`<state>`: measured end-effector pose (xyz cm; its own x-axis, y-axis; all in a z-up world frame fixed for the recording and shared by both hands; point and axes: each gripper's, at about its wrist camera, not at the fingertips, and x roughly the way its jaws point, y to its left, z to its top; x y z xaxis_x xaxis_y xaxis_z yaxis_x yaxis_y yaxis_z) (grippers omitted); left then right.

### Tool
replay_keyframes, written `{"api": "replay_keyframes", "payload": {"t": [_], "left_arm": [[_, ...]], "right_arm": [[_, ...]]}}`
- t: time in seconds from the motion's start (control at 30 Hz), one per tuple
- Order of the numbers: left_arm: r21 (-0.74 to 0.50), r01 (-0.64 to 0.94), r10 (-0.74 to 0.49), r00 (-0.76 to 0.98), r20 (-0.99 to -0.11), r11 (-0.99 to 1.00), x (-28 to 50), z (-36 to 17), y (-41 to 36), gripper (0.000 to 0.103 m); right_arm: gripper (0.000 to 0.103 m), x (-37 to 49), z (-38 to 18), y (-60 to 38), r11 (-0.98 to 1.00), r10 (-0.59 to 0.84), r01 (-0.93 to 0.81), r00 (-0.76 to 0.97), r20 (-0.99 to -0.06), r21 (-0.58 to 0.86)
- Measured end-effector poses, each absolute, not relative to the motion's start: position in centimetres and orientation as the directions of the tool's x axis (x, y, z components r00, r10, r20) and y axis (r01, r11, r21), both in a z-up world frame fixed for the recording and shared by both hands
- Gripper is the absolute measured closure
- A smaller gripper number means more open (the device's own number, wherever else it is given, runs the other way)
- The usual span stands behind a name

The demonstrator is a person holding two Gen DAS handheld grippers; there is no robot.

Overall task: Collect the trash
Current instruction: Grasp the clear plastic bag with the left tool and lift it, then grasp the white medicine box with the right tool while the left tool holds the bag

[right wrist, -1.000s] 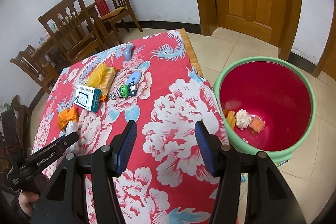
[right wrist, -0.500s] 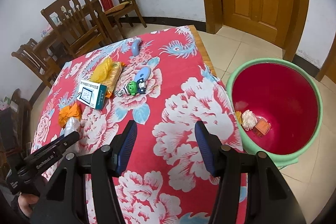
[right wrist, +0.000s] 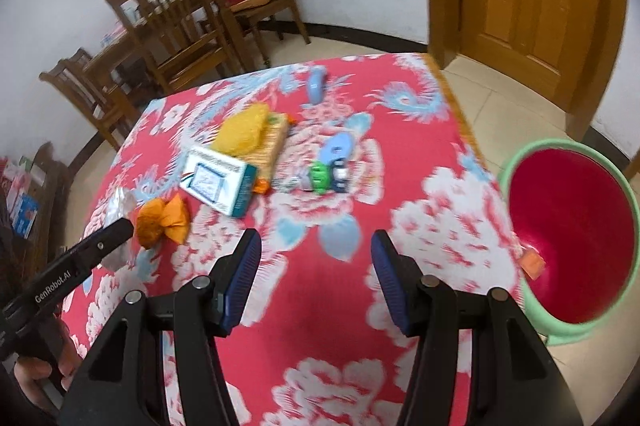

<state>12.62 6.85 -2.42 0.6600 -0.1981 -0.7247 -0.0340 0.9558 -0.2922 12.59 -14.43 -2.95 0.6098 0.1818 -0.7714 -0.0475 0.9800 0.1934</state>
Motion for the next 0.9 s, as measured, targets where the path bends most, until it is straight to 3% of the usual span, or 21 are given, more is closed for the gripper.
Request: {"api": "replay_keyframes", "payload": {"t": [0.9], "left_arm": [[-0.327,-0.165,-0.137,0.673,-0.727,0.930,11.8,-3.7,13.5,0.065]], "right_arm": [[0.033,20.1,-5.5,-3.4,0.932,0.118,-0.348,0.547,-0.829,-0.097]]}}
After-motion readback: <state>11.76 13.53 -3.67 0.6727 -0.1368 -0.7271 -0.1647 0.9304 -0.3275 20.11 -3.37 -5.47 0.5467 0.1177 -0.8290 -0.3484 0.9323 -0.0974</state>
